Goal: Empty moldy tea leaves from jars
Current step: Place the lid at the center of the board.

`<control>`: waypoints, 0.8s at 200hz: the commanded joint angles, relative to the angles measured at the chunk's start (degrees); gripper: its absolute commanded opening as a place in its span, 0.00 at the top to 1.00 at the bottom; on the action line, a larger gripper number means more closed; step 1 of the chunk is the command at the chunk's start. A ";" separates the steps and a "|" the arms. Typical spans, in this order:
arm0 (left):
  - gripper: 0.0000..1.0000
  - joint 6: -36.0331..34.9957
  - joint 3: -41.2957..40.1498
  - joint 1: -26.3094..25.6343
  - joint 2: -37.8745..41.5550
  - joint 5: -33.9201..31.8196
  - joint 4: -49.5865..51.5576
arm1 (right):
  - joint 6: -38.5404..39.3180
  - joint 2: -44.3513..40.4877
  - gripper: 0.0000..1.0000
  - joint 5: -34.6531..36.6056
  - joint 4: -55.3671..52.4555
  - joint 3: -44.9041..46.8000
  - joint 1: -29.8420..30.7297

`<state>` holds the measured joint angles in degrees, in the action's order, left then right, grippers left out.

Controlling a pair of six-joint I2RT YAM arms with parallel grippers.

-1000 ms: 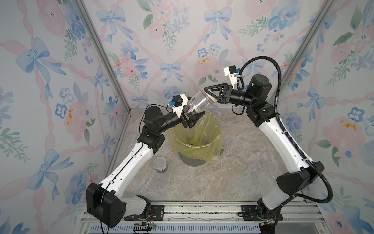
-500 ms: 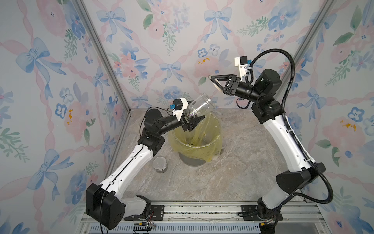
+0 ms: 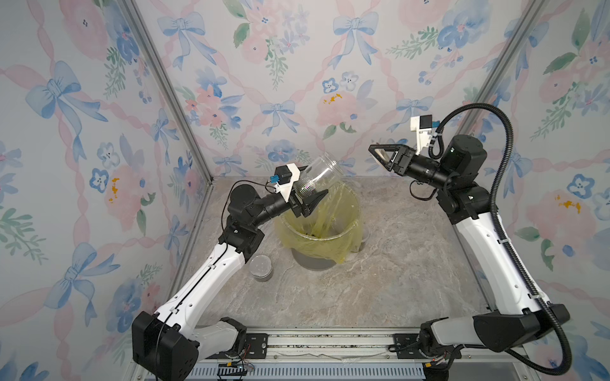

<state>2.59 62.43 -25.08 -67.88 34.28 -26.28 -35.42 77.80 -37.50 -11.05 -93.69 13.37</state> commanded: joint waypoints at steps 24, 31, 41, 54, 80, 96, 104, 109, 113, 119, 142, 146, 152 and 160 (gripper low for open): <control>0.92 -2.11 -2.01 0.43 4.02 -3.46 -2.11 | 5.73 -10.09 0.42 7.76 -3.48 15.85 -4.15; 0.92 -2.11 -2.54 0.46 4.40 -3.68 -2.05 | 6.38 -11.54 0.42 9.15 -3.85 18.65 -4.46; 0.92 -2.19 -3.00 0.47 4.96 -3.87 -1.78 | 7.47 -13.58 0.42 11.20 -4.37 22.54 -4.67; 0.92 -2.24 -4.11 0.44 5.85 -4.20 -1.62 | 8.75 -15.57 0.42 13.37 -4.83 27.28 -4.75; 0.92 -2.97 -6.85 0.47 8.86 -5.29 -1.23 | 11.18 -17.82 0.42 17.53 -5.37 35.26 -4.67; 0.92 -3.39 -8.50 0.47 10.57 -6.28 -0.93 | 11.74 -18.77 0.43 21.14 -4.03 39.95 -4.71; 0.91 -3.44 -9.26 0.47 11.42 -6.51 -0.69 | 11.41 -19.38 0.43 22.75 -2.45 42.35 -4.67; 0.92 -3.55 -9.63 0.47 11.91 -6.59 -0.49 | 11.14 -19.69 0.42 23.99 -1.20 44.31 -4.66; 0.92 -3.56 -9.96 0.46 12.28 -6.60 -0.37 | 11.00 -19.92 0.42 24.87 -0.32 45.46 -4.66; 0.91 -3.55 -10.40 0.47 12.93 -6.76 -0.29 | 10.67 -20.07 0.41 26.01 0.79 47.33 -4.66; 0.91 -3.58 -12.51 0.46 15.40 -7.45 -0.27 | 9.73 -19.42 0.40 29.91 4.83 52.29 -4.58; 0.91 -3.62 -12.85 0.47 15.76 -7.60 -0.26 | 9.62 -19.28 0.40 30.56 5.47 52.94 -4.58; 0.91 -3.85 -13.23 0.47 16.24 -7.78 -0.33 | 9.43 -18.85 0.39 31.76 6.24 53.82 -4.49; 0.91 -4.12 -13.56 0.47 16.65 -8.00 -0.23 | 9.17 -18.23 0.38 33.55 7.25 54.71 -4.37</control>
<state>-0.01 49.28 -25.08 -53.78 27.86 -22.57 -25.91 58.87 -11.03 -10.44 -41.36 9.04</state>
